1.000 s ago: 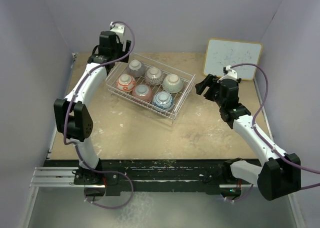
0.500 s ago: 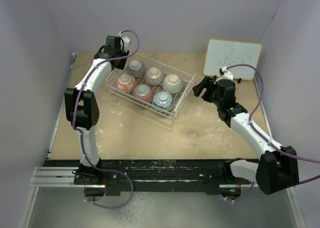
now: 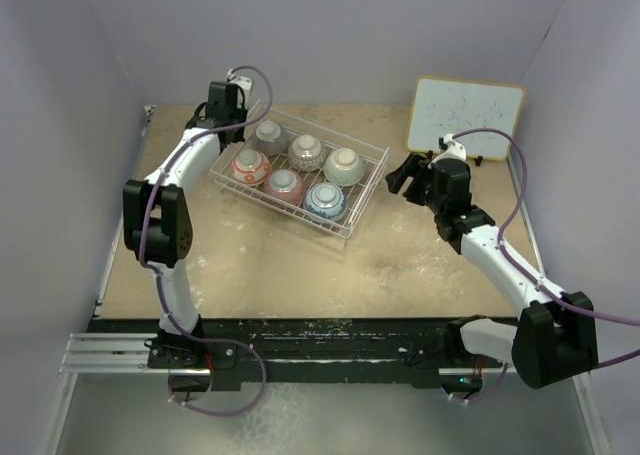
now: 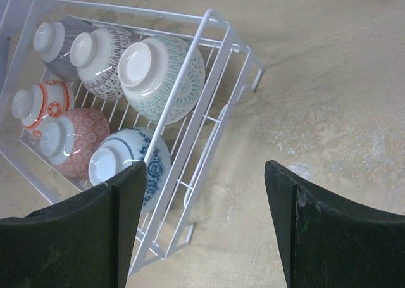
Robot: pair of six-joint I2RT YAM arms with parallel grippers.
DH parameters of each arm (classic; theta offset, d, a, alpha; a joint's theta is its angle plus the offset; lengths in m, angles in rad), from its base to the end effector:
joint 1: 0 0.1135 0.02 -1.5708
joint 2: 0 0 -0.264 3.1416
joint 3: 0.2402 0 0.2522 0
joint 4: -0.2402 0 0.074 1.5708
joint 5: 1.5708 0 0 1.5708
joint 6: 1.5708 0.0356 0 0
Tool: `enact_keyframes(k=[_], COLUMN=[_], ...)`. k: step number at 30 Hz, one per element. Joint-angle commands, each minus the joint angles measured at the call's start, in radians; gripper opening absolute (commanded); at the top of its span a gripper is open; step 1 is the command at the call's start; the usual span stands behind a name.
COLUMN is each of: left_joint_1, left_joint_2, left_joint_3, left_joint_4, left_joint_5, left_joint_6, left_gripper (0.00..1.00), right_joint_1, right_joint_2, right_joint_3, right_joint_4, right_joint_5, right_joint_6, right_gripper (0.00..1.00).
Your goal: Unload the bowls from the dish rack
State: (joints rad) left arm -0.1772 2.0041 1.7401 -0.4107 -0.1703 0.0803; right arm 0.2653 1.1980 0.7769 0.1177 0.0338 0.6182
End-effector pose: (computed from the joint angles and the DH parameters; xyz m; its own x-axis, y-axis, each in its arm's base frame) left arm 0.4619 -0.0766 0.2790 -0.6094 0.1895 -0.7699 0.0926 0.9814 0.1682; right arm 0.2671 0.0713 0.2813 -0.3688 0.5000 -0.7836 -0.0211 0.8383 0.5449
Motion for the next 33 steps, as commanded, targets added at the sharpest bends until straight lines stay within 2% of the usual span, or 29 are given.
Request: enact_keyframes(k=[1, 6, 9, 14, 22, 27, 33], left_joint_1=[0.004, 0.004, 0.005, -0.002, -0.078, -0.11, -0.179], left_joint_2=[-0.142, -0.261, -0.318, -0.421, -0.543, -0.559, -0.558], left_joint_3=[-0.139, -0.266, -0.326, -0.451, -0.64, -0.706, -0.745], left_joint_4=[0.02, 0.039, 0.041, 0.065, 0.123, 0.143, 0.155], left_joint_5=[-0.032, -0.022, -0.012, 0.007, -0.035, -0.049, -0.106], left_joint_6=[-0.132, -0.188, -0.224, -0.275, -0.347, -0.352, -0.367], left_gripper=[0.02, 0.01, 0.01, 0.02, 0.02, 0.03, 0.03], right_joint_1=[-0.001, 0.0, 0.009, 0.068, 0.152, 0.167, 0.19], right_joint_2=[0.001, 0.046, 0.075, 0.112, 0.101, 0.147, 0.169], right_joint_3=[0.027, 0.051, 0.077, 0.128, 0.156, 0.168, 0.182], right_joint_4=[0.031, 0.009, -0.022, -0.088, -0.12, -0.135, -0.138], right_joint_5=[0.016, 0.018, 0.02, 0.107, 0.191, 0.218, 0.263], right_joint_6=[-0.021, -0.038, -0.052, -0.067, -0.077, -0.076, -0.069], right_gripper=[0.77, 0.76, 0.72, 0.72, 0.72, 0.61, 0.35])
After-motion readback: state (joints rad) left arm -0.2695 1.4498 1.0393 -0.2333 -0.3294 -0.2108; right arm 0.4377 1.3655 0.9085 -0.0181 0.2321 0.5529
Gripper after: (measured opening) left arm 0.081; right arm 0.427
